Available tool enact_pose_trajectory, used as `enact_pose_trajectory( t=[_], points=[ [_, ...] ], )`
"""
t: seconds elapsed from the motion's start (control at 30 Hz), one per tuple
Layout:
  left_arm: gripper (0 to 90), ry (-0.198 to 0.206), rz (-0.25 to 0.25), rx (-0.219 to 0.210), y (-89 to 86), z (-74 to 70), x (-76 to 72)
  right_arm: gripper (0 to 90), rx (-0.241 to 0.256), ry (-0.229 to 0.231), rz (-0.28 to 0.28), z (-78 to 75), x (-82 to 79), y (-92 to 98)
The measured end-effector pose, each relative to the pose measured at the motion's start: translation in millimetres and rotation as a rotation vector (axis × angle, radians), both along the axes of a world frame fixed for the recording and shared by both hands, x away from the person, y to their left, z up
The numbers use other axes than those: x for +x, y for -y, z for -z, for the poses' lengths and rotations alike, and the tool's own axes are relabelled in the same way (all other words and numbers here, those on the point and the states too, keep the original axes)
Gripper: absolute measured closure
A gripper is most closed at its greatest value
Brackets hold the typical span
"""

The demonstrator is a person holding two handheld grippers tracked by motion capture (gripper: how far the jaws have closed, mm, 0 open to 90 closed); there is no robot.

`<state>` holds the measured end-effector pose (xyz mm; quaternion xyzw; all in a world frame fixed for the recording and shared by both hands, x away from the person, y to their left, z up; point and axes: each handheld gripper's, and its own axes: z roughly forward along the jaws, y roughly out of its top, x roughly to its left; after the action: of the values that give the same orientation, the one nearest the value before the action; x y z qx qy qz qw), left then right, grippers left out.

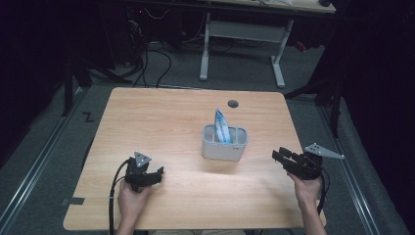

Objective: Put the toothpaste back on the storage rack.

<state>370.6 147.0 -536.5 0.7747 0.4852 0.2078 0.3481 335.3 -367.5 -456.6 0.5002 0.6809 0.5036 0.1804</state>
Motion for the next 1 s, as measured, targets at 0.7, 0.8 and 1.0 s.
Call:
enact_pose_trajectory(
  t=[0.7,0.8,1.0],
  points=[
    [25.3,0.000,0.000,0.000,0.0,0.0,0.0,56.1,-0.002,-0.053,-0.005,25.2,0.5,-10.7],
    [25.3,0.000,0.000,0.000,0.0,0.0,0.0,56.1,-0.004,-0.064,-0.011,30.2,0.7,-13.4],
    [25.3,0.000,0.000,0.000,0.0,0.0,0.0,55.9,-0.035,-0.086,-0.011,38.6,0.8,-18.4]
  ],
)
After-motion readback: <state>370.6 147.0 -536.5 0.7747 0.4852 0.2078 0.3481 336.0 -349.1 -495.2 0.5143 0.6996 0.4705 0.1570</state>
